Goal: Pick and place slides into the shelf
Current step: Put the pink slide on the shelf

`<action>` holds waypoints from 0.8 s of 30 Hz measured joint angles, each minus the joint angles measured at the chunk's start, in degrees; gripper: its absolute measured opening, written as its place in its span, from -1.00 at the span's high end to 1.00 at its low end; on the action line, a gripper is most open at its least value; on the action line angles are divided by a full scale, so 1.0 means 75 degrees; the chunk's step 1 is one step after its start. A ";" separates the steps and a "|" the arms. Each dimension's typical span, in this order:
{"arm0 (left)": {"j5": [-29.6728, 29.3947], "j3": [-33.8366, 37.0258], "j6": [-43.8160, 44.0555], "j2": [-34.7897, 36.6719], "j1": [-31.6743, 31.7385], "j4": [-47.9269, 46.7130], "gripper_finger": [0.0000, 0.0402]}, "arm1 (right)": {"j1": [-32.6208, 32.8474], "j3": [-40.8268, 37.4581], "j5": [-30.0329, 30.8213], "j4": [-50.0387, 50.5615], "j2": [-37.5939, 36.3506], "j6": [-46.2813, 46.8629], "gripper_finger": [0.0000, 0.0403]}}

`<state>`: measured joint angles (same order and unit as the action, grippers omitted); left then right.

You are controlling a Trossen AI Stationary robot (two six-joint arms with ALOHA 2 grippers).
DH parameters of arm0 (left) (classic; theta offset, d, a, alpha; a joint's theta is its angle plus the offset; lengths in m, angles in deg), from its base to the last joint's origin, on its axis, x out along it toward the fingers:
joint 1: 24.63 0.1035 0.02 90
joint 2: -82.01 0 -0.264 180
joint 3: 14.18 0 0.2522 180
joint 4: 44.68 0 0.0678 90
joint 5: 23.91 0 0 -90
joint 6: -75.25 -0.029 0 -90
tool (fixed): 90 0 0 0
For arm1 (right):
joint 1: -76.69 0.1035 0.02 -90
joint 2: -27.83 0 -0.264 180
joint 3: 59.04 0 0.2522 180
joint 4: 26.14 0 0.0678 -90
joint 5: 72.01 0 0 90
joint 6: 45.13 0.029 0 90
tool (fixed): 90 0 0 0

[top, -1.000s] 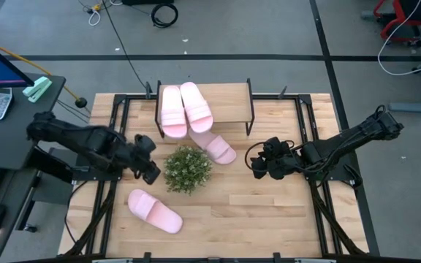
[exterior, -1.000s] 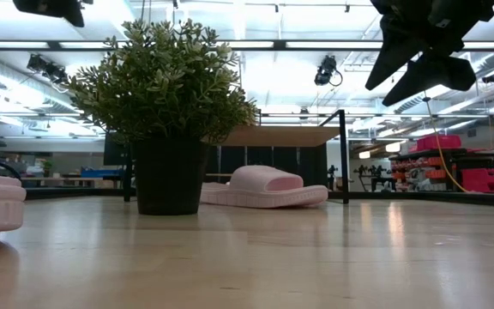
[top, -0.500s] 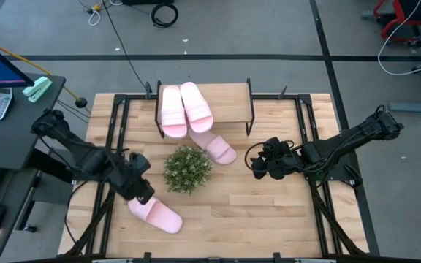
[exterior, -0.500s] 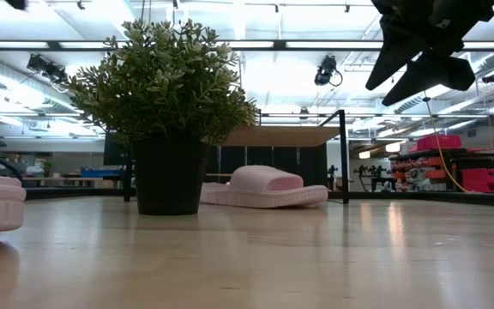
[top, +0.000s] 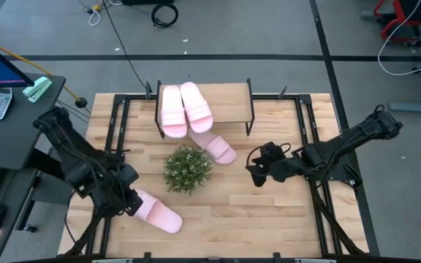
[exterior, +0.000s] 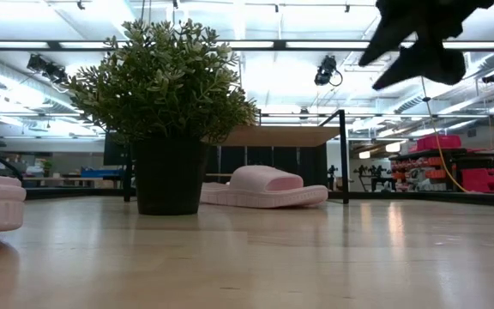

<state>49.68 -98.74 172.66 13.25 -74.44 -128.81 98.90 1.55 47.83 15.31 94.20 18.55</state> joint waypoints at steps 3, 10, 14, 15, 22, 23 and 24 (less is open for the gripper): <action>-0.0244 0.0000 0.0091 -0.0051 -0.0182 0.0006 0.38 | 0.0254 0.0000 -0.0020 -0.0346 0.0000 -0.0280 -0.09; 0.0021 0.1057 0.0131 -0.0067 -0.0524 0.1410 0.41 | 0.0929 0.0000 -0.0613 -0.0887 0.0003 -0.2212 -0.09; 0.0199 0.2089 0.0135 -0.0067 -0.0649 0.2910 0.41 | 0.1314 0.0000 -0.0738 -0.1050 0.0003 -0.3196 -0.09; 0.0206 0.2315 0.0133 -0.0067 -0.0648 0.3252 0.41 | 0.1398 0.0000 -0.0799 -0.1182 0.0003 -0.3430 -0.09; 0.0237 0.3070 0.0098 -0.0067 -0.0646 0.4241 0.42 | 0.1840 0.0239 -0.1486 -0.2374 0.0661 -0.5508 -0.09; 0.0272 0.3070 0.0030 -0.0066 -0.0654 0.4217 0.42 | 0.1864 0.0321 -0.1591 -0.2464 0.0837 -0.5746 -0.09; 0.0313 0.3069 -0.0052 -0.0057 -0.0672 0.4177 0.42 | 0.1871 0.0414 -0.1654 -0.2516 0.1030 -0.5965 -0.09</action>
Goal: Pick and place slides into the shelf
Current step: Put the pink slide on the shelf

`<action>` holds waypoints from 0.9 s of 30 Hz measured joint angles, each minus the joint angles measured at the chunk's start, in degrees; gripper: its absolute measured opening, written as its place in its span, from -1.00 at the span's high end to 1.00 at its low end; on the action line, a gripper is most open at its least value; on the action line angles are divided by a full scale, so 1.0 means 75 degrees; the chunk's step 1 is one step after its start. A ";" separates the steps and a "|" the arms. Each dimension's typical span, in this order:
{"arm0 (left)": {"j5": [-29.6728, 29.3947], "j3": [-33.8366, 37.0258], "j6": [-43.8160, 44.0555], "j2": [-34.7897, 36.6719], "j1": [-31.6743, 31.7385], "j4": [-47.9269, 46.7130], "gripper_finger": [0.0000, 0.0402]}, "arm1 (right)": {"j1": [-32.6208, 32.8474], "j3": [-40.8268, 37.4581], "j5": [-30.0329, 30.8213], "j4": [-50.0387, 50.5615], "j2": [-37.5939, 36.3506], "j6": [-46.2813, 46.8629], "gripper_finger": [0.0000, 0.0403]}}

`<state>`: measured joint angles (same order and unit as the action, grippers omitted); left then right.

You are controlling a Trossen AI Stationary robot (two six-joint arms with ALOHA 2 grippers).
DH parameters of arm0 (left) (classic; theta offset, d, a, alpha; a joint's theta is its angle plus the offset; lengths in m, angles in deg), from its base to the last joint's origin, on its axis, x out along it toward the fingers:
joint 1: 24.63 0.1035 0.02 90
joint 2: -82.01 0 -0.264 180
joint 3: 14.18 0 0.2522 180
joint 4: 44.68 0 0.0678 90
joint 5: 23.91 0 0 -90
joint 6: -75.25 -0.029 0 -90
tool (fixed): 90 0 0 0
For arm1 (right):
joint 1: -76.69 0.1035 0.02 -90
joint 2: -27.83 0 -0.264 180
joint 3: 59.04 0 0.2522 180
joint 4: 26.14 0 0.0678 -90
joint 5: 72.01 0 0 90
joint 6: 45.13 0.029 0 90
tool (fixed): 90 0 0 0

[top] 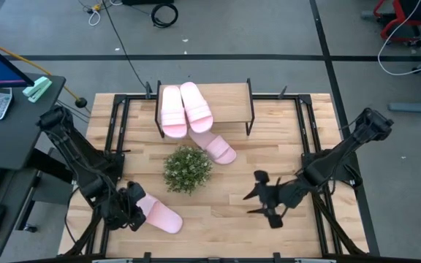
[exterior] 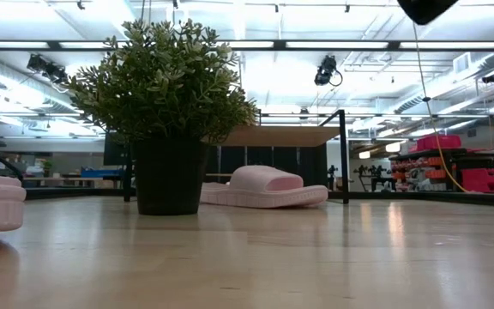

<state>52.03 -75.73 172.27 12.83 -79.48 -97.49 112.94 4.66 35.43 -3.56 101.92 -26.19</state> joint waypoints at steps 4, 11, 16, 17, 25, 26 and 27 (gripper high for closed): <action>0.0025 0.0000 -0.0056 0.0096 -0.0109 -0.0481 0.39 | -0.0045 0.0550 -0.0078 -0.0029 0.0824 -0.0525 -0.09; -0.0143 0.0136 0.0350 0.0593 -0.0521 -0.1560 0.34 | -0.0335 0.1747 -0.0232 -0.0024 0.2114 -0.0529 -0.09; -0.0274 0.0701 0.0633 0.1261 -0.0699 -0.1792 0.34 | -0.0529 0.2479 -0.0364 0.0034 0.2678 -0.0474 -0.09; -0.0294 0.0869 0.0645 0.1418 -0.0724 -0.1742 0.34 | -0.0545 0.2624 -0.0378 0.0030 0.2762 -0.0473 -0.09; -0.0440 0.2351 0.1024 0.2717 -0.0775 -0.0967 0.32 | -0.0577 0.3339 -0.0377 0.0191 0.3177 -0.0394 -0.09; -0.0450 0.2510 0.1137 0.2842 -0.0767 -0.0874 0.30 | -0.0577 0.3358 -0.0374 0.0221 0.3195 -0.0300 -0.09; -0.0450 0.2666 0.1229 0.2948 -0.0766 -0.0728 0.28 | -0.0577 0.3385 -0.0371 0.0196 0.3229 -0.0170 -0.09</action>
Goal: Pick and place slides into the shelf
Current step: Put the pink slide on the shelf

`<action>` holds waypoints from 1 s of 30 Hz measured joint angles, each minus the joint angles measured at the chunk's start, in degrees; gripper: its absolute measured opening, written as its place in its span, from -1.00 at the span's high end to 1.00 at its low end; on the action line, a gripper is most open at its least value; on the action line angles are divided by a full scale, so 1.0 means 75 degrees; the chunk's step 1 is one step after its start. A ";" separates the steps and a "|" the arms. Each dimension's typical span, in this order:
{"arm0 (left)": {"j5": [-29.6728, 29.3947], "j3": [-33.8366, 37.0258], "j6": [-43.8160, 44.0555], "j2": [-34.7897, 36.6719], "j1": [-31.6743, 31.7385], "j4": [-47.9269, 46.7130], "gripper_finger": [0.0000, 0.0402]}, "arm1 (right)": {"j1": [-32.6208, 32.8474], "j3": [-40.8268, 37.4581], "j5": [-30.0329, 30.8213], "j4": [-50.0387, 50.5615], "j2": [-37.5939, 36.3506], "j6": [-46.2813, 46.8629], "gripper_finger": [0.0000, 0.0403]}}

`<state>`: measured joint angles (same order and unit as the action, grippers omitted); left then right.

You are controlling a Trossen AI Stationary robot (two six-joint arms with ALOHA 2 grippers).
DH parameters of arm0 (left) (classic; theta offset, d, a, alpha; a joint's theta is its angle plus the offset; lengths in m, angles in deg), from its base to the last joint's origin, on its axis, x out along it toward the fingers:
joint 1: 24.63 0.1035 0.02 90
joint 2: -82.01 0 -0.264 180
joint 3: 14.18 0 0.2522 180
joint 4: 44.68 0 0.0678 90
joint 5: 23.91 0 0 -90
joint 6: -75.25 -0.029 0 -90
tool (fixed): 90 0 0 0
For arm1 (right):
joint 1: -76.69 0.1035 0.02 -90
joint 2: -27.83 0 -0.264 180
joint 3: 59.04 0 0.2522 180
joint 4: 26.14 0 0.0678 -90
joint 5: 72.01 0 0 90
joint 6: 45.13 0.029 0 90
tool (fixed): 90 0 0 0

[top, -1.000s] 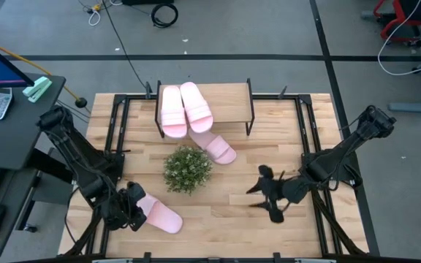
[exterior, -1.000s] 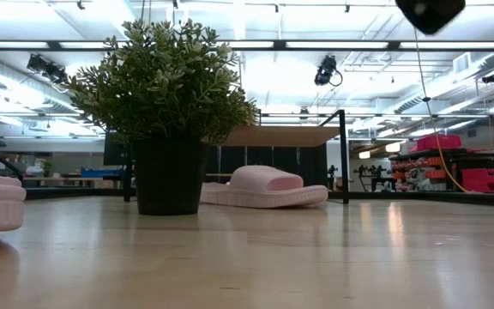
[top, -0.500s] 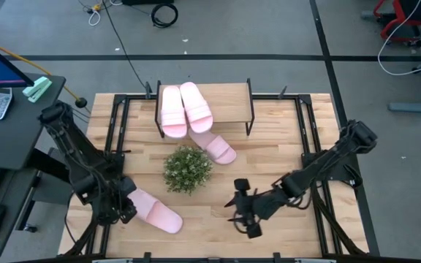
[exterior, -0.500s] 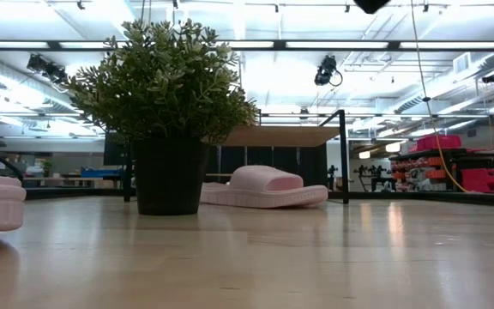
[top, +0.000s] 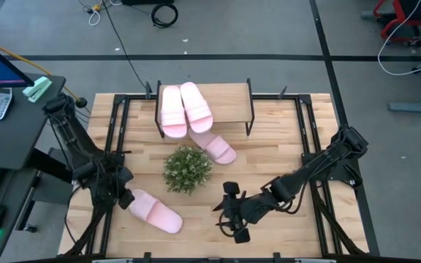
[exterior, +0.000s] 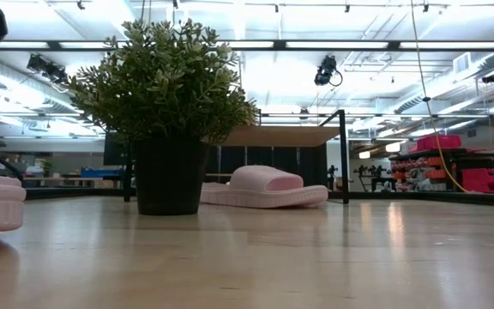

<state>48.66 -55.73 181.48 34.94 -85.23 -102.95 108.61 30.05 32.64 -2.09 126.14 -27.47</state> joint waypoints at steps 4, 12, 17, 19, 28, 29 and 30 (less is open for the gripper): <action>-0.0091 0.0567 0.0143 0.0316 0.0000 0.0929 0.16 | 0.0000 0.0007 -0.0003 0.0008 0.0070 0.0261 -0.09; -0.0179 0.1317 0.0123 0.0383 0.0005 0.2219 -0.09 | -0.0041 0.0007 0.0034 -0.0002 0.0072 0.0280 -0.09; -0.0263 0.1656 0.0146 0.0381 0.0003 0.2777 -0.18 | -0.0041 0.0007 0.0041 -0.0002 0.0072 -0.0093 -0.09; -0.0369 0.1773 0.0112 0.0383 0.0003 0.3168 -0.20 | -0.0041 0.0004 -0.0002 0.0001 0.0072 -0.0164 -0.09; -0.0723 0.2185 -0.0259 0.0378 0.0003 0.4687 -0.16 | -0.0041 -0.0002 -0.0012 0.0001 0.0072 -0.0167 -0.09; -0.0726 0.2223 -0.0255 0.0378 0.0003 0.4725 -0.16 | -0.0041 -0.0002 -0.0012 0.0001 0.0072 -0.0165 -0.09; -0.0733 0.2277 -0.0249 0.0378 0.0004 0.4788 -0.16 | -0.0041 -0.0002 -0.0012 0.0001 0.0072 -0.0162 -0.09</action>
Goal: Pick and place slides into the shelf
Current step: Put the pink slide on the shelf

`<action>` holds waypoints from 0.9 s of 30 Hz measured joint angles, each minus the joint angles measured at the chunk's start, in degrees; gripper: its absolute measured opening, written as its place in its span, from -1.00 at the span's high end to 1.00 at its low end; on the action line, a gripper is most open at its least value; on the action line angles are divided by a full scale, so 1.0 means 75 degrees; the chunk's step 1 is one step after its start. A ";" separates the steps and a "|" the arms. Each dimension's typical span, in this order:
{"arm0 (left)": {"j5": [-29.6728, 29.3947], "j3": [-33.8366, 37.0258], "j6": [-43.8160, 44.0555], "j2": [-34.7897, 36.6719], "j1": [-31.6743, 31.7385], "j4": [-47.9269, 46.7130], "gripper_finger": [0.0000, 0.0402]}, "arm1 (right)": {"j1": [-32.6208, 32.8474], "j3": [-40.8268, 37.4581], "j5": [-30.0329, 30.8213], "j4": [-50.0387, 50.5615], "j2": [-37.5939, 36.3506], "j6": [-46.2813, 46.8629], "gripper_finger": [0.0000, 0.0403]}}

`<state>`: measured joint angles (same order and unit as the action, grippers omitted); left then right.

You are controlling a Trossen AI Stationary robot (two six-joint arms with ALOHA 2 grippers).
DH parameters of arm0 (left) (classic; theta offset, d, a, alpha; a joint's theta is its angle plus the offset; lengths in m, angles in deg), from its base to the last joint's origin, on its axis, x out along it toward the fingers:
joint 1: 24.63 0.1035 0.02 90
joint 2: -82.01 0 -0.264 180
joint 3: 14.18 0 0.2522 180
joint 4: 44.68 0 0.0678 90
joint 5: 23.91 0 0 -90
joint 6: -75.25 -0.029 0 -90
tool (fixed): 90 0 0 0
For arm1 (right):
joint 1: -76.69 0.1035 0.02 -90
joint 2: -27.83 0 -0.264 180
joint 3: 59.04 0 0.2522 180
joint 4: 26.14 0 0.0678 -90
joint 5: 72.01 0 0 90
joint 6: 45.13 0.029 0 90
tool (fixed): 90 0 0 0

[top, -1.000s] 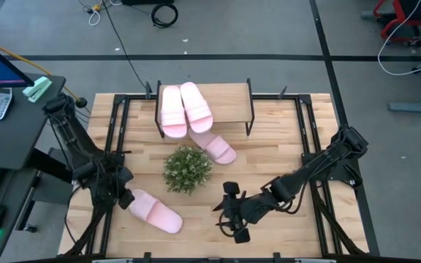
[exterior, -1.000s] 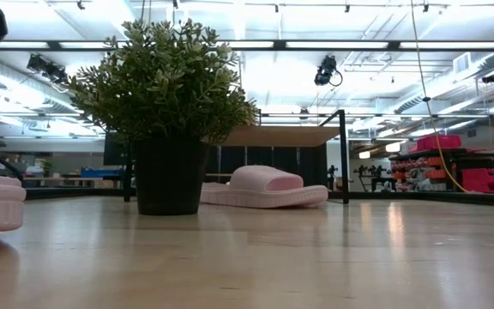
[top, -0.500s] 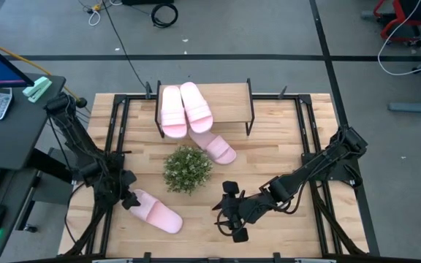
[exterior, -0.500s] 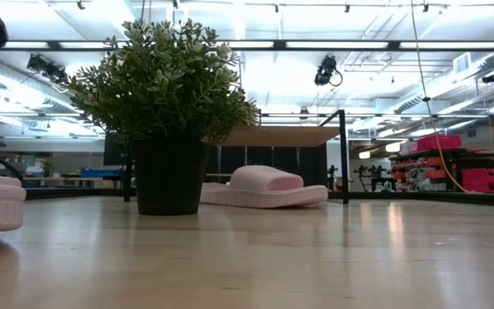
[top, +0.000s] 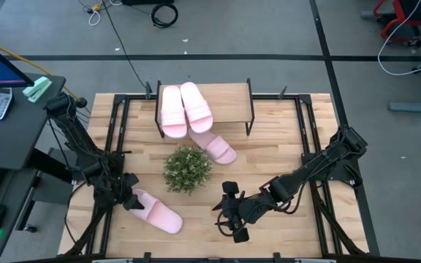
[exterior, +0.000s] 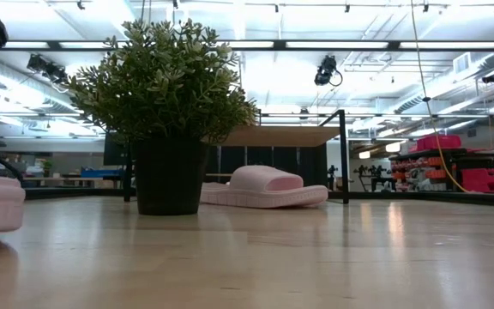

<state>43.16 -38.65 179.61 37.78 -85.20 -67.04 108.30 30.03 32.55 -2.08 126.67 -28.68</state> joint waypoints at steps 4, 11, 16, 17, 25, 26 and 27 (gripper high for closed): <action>-0.0145 0.0147 0.0030 0.0000 0.0002 0.0205 -0.16 | 0.0000 0.0000 0.0040 0.0000 0.0000 0.0000 -0.08; -0.0200 0.0151 -0.0242 0.0000 0.0002 0.0453 0.31 | 0.0000 -0.0003 0.0052 0.0000 0.0000 0.0003 -0.02; -0.0194 0.0151 -0.0447 0.0000 0.0000 0.0650 0.88 | 0.0000 -0.0006 0.0205 0.0000 0.0000 0.0003 0.01; -0.0196 0.0151 -0.0511 0.0003 -0.0001 0.0742 0.92 | 0.0000 -0.0006 0.0210 0.0000 0.0000 0.0004 0.02; 0.0695 -0.0295 -0.1242 0.0015 0.0002 0.1587 0.94 | 0.0000 -0.0006 0.0213 0.0000 0.0000 0.0012 0.02; 0.1040 -0.0451 -0.1356 0.0015 0.0001 0.1606 0.94 | 0.0000 -0.0006 0.0213 0.0000 0.0000 0.0011 0.02; 0.1360 -0.0613 -0.1481 0.0015 -0.0006 0.1617 0.94 | 0.0000 -0.0006 0.0213 0.0000 0.0000 0.0009 0.02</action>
<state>53.36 -43.25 168.51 37.89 -85.25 -54.91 108.30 29.99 34.15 -2.08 126.67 -28.62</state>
